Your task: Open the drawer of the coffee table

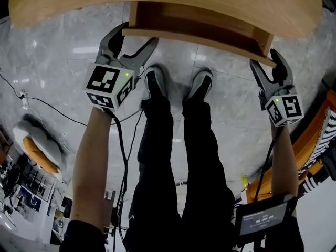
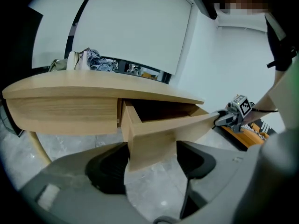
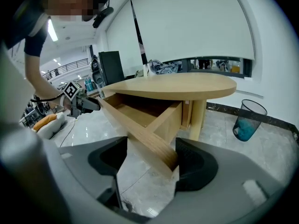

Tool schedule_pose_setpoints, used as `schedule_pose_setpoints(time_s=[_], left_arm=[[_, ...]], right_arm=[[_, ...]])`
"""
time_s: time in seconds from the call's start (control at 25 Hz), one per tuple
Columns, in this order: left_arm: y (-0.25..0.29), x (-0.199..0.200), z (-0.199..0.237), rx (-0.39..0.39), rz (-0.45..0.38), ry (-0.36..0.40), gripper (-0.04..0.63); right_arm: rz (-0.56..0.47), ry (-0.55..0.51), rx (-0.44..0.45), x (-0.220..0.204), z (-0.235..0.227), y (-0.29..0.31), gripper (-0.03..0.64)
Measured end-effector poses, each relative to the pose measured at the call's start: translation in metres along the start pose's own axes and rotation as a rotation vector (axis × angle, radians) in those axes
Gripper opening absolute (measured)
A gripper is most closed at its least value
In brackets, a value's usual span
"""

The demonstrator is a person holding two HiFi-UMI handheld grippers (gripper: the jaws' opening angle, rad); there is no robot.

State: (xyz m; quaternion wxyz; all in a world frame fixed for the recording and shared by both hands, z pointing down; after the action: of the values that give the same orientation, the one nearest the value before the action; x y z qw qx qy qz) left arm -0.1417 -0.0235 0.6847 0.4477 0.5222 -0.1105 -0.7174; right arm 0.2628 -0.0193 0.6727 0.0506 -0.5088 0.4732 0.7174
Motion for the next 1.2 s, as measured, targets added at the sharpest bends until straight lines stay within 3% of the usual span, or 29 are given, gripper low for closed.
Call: schedule_pose_setpoints(time_s=[0.56,0.92,1.04,1.2], left_arm=[[-0.013,-0.028,-0.009,0.007,0.064,-0.022,0.33],[-0.013,-0.033,-0.005,0.073,0.129,-0.061,0.33],[-0.03,-0.037,0.0,0.108,0.171,-0.073,0.33],[-0.063,-0.037,-0.004,0.134,0.197,-0.068,0.33]], right_arm=[[0.068,-0.016,0.015,-0.017,0.019,-0.012,0.319],[0.159,-0.058,0.034,-0.021,0.022,-0.009,0.336],[0.199,-0.052,0.053,-0.019,0.021,-0.022,0.339],[0.201,-0.006,0.008,-0.007,0.01,-0.057,0.339]])
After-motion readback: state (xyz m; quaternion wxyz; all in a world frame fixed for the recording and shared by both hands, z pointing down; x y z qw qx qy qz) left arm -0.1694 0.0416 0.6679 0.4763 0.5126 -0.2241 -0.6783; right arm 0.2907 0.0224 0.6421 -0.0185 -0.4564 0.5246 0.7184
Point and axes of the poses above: the fingertips, and each gripper's own axes: y forward along the fingers, z to its left, x out of its top, the point moved 9 cm from there along -y, backward along the fingers, and after that the axes turned 15 degrees about -y, right-handed, at the moved point
